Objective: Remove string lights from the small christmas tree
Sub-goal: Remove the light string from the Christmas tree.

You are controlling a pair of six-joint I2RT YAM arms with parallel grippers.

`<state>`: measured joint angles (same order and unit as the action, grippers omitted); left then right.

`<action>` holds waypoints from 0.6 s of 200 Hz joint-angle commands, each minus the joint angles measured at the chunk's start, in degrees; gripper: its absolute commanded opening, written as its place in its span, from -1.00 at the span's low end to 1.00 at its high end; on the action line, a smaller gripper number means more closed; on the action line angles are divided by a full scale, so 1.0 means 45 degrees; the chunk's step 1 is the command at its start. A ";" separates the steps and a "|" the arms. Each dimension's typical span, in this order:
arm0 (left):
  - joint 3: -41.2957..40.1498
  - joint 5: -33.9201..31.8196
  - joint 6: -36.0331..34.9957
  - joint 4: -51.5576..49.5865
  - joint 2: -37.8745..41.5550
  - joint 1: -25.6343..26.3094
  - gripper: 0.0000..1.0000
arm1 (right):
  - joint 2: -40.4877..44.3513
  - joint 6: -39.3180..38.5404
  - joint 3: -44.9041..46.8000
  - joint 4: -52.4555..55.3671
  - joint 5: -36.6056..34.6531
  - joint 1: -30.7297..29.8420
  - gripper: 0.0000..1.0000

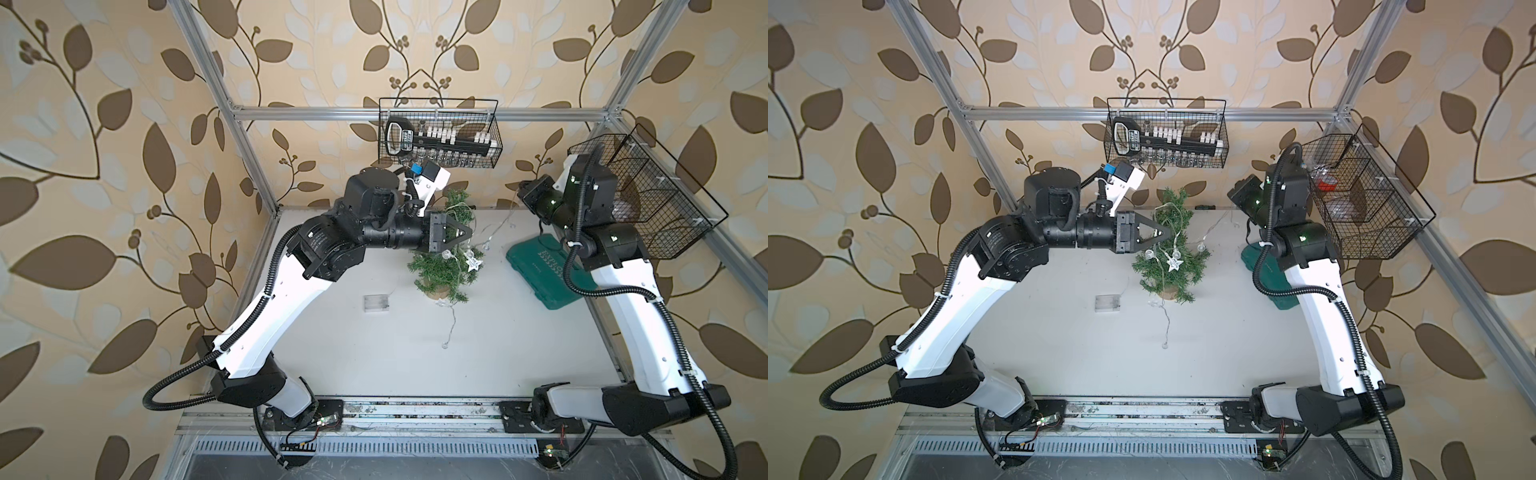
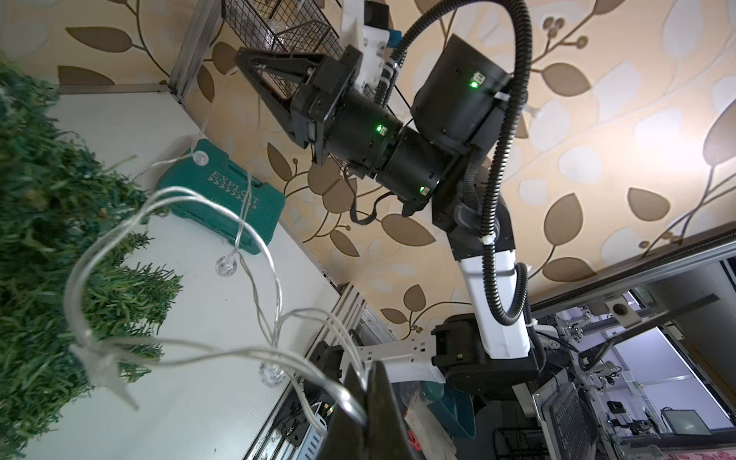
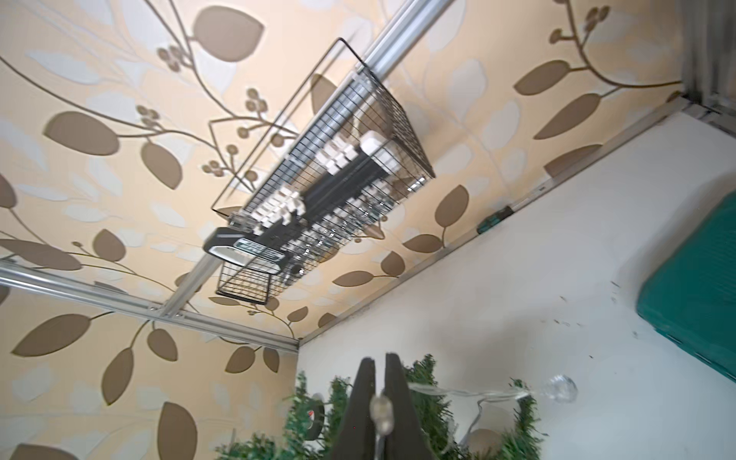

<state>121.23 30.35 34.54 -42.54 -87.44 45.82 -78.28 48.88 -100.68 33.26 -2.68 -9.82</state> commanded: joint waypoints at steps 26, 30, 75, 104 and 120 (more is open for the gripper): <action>0.1230 0.1425 -0.0033 -0.0122 0.0173 -0.1614 -1.00 | -0.1642 0.0521 -0.2415 -0.1257 0.1541 -0.0001 -1.00; 0.1257 0.1484 -0.0037 -0.0083 0.0173 -0.1748 -1.00 | -0.1813 0.0552 -0.2578 -0.1431 0.1712 -0.0042 -1.00; 0.1302 0.2185 0.0219 0.0508 0.0223 -0.3337 -1.00 | -0.3962 0.0543 -0.4712 -0.2837 0.2901 -0.1182 -1.00; 0.1302 0.2722 0.0572 0.1154 0.0035 -0.4171 -1.00 | -0.5124 0.0950 -0.5587 -0.4015 0.3787 -0.1738 -1.00; 0.1302 0.2991 0.0824 0.1432 -0.0022 -0.4757 -1.00 | -0.5799 0.0876 -0.6396 -0.4167 0.4215 -0.2065 -1.00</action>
<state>125.38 39.55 36.36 -41.28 -87.66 27.20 -101.32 52.05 -124.31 19.46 11.38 -17.41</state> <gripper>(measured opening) 0.048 0.048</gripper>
